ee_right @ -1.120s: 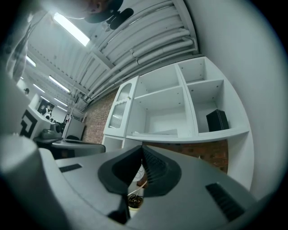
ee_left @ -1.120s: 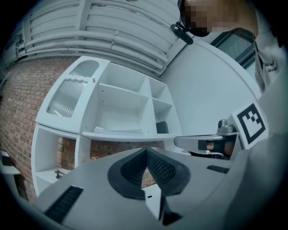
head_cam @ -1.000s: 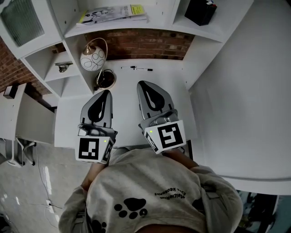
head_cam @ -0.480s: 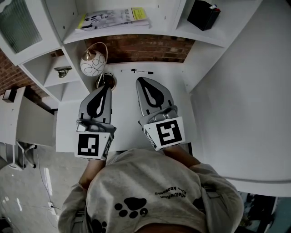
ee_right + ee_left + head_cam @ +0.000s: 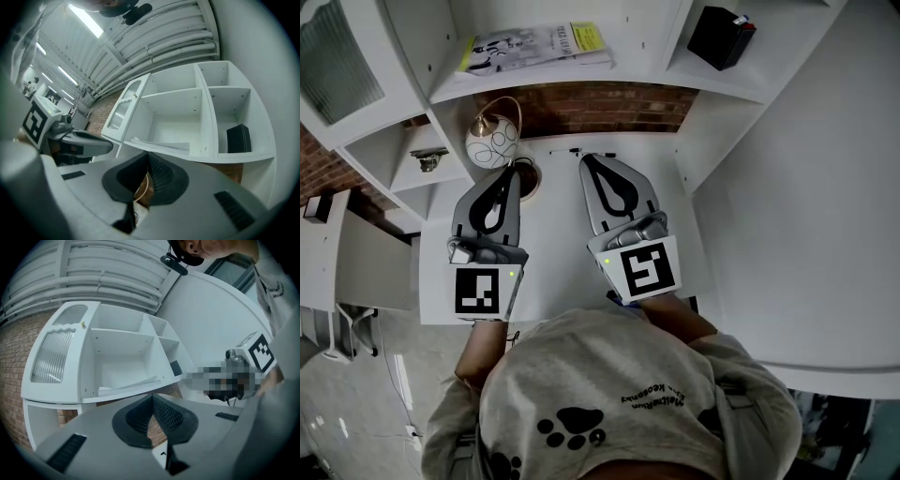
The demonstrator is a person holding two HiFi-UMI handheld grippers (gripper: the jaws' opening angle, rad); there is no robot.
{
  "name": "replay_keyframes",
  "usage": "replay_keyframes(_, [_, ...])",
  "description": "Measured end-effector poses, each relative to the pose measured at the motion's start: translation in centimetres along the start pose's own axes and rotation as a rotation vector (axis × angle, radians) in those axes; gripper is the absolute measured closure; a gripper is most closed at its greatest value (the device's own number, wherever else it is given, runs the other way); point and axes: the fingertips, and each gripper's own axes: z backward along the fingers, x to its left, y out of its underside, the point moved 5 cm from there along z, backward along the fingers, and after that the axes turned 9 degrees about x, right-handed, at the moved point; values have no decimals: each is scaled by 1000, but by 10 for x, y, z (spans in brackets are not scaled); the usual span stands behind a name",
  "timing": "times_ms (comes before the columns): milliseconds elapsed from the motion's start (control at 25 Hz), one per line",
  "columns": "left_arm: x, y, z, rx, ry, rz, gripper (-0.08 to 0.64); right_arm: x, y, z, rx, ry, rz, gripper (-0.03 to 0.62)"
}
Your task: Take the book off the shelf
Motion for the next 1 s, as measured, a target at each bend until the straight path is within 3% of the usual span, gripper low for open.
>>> replay_keyframes(560, [22,-21,-23,-14,48,-268,549,-3,-13,-30,36,-2,229,575])
replay_keyframes(1000, [39,-29,-41,-2,64,-415,545,-9,-25,-57,74,-19,389,574])
